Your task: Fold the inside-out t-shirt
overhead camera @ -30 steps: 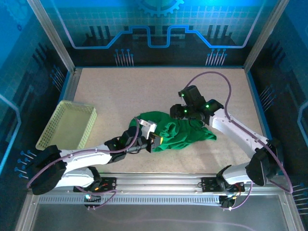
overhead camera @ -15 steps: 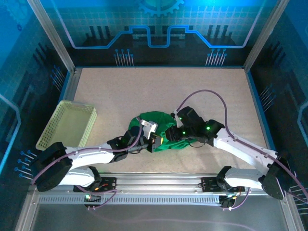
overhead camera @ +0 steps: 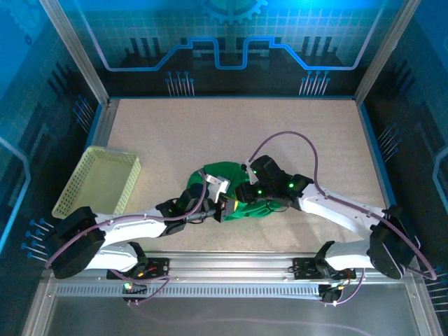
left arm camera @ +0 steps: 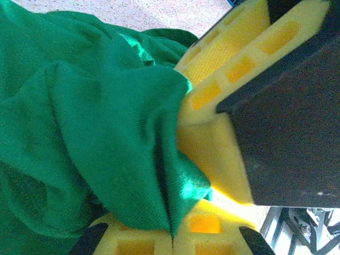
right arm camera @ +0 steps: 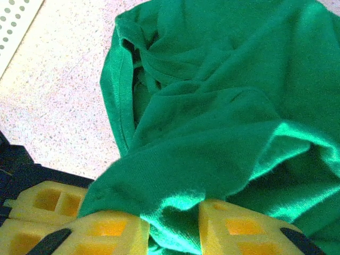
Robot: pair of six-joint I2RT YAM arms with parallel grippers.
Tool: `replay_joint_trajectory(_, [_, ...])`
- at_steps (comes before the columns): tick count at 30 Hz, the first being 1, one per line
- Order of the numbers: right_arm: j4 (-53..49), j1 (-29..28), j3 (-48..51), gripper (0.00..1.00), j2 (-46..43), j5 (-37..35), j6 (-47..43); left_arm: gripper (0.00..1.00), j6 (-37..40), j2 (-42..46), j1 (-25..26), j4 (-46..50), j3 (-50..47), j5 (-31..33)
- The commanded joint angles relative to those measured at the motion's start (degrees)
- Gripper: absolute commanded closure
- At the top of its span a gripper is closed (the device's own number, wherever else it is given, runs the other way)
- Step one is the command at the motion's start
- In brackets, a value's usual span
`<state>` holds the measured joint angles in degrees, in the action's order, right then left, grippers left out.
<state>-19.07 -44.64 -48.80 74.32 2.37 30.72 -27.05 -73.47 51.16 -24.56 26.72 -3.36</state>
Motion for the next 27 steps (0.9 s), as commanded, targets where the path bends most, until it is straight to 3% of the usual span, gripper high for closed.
replay_joint_trajectory(1, [1.28, -0.66, -0.5, 0.83, 0.08, -1.17, -1.88, 0.98, -0.39, 0.35, -0.44, -1.05, 0.61, -1.32])
replay_joint_trajectory(5, [-4.44, -1.14, -3.37, 1.0, -1.29, -5.54, -2.33, 0.86, -0.64, 0.88, -0.44, 1.0, 0.64, 1.99])
replay_joint_trajectory(8, [-10.41, -1.1, -6.04, 1.0, -3.3, -8.64, -2.82, 0.84, -0.68, 1.29, -0.52, 2.86, 0.44, 5.74])
replay_joint_trajectory(14, [-17.58, -0.72, -8.85, 1.0, -7.67, -11.06, -3.65, 0.77, -0.29, 2.19, -0.79, 3.81, 0.0, 6.7])
replay_joint_trajectory(22, [-22.19, -0.07, -13.49, 1.0, -6.88, -7.36, -4.65, 0.93, 0.22, 2.72, -0.88, 6.34, 1.0, 9.01])
replay_joint_trajectory(25, [-23.97, 0.04, -15.71, 1.0, -6.08, -5.67, -4.75, 0.93, 1.19, 2.85, -0.88, 8.79, 2.0, 9.67])
replay_joint_trajectory(27, [-24.97, 0.27, -17.03, 1.0, -5.34, -4.1, -4.72, 0.85, 1.7, 3.4, -0.88, 9.74, 2.28, 9.88])
